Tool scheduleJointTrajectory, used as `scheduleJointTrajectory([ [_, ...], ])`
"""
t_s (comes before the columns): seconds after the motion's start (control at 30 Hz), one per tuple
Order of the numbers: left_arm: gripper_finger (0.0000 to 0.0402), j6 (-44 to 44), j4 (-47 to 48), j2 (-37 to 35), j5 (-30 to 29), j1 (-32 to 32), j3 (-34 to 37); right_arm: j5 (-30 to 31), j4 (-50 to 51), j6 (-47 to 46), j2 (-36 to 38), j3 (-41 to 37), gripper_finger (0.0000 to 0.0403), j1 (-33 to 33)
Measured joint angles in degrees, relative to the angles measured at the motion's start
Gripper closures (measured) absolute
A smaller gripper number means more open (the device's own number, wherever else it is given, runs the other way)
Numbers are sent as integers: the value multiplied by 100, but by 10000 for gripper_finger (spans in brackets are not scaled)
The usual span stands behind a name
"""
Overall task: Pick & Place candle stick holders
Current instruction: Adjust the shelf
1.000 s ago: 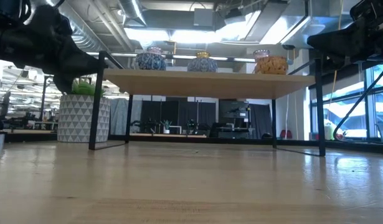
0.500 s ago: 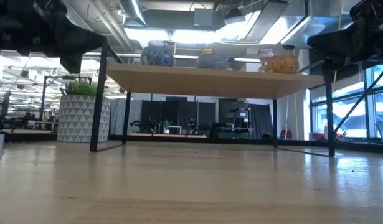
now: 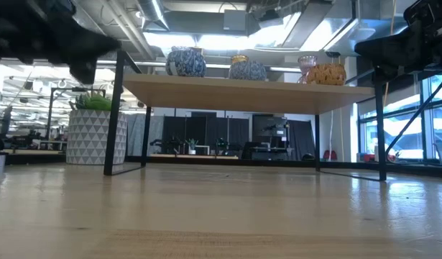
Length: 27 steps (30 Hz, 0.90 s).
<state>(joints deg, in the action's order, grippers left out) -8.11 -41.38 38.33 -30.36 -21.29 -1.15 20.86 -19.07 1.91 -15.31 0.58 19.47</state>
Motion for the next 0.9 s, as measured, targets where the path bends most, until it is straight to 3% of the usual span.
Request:
scheduleJointTrajectory([
  [0.1, 400, -67, -123, -1, 1357, -57, 0, 0, 2, 0, 0, 0, 400, -1],
  [0.17, 400, -435, 49, 50, 1642, -57, 0, 0, 9, 0, 0, 0, 400, 1],
  [0.33, 400, -952, 291, 742, 1107, -253, 12, 2, 15, 0, 0, 0, 400, -1],
  [0.47, 400, -578, -467, 1462, 924, -407, -191, 4, 15, 0, 0, 0, 400, -1],
  [0.6, 400, -283, -566, 2005, 480, -394, -540, 4, 17, 0, 0, 0, 400, 1],
  [0.9, 400, -288, -544, 2507, 176, -58, -737, 2, 134, 0, 2, 7, 400, 1],
])
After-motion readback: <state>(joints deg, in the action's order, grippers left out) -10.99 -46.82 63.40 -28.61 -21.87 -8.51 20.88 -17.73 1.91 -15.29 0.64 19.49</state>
